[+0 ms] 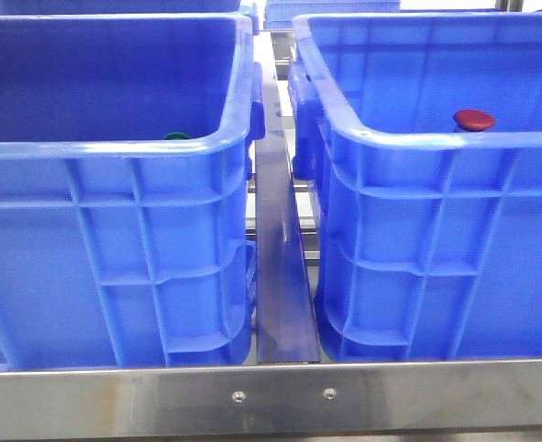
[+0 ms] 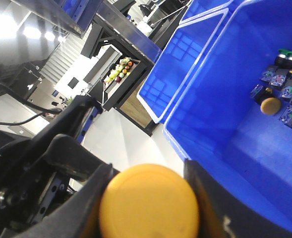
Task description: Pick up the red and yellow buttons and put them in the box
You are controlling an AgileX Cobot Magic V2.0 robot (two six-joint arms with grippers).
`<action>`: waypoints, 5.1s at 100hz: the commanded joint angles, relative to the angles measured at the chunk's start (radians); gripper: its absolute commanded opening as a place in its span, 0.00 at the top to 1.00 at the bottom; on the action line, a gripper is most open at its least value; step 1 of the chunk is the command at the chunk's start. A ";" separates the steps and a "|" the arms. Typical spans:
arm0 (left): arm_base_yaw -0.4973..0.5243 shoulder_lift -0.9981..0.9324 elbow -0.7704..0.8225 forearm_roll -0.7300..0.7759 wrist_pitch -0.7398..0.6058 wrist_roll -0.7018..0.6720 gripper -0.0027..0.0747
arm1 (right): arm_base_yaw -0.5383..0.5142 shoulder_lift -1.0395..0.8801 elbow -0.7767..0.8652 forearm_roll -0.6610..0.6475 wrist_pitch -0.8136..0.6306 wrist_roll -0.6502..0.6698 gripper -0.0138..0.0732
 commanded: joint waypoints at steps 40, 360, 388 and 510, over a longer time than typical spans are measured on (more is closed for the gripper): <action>-0.008 -0.026 -0.031 0.068 -0.058 -0.074 0.16 | -0.010 -0.020 -0.036 0.121 -0.054 -0.072 0.55; 0.753 -0.832 0.545 0.168 -0.220 -0.199 0.99 | -0.569 0.514 -0.211 0.120 -0.726 -0.827 0.38; 0.753 -0.832 0.545 0.168 -0.220 -0.199 0.99 | -0.569 0.430 -0.208 0.120 -0.730 -0.823 0.13; 0.753 -0.832 0.545 0.168 -0.220 -0.199 0.99 | -0.323 -0.711 0.334 0.120 -0.940 -0.729 0.14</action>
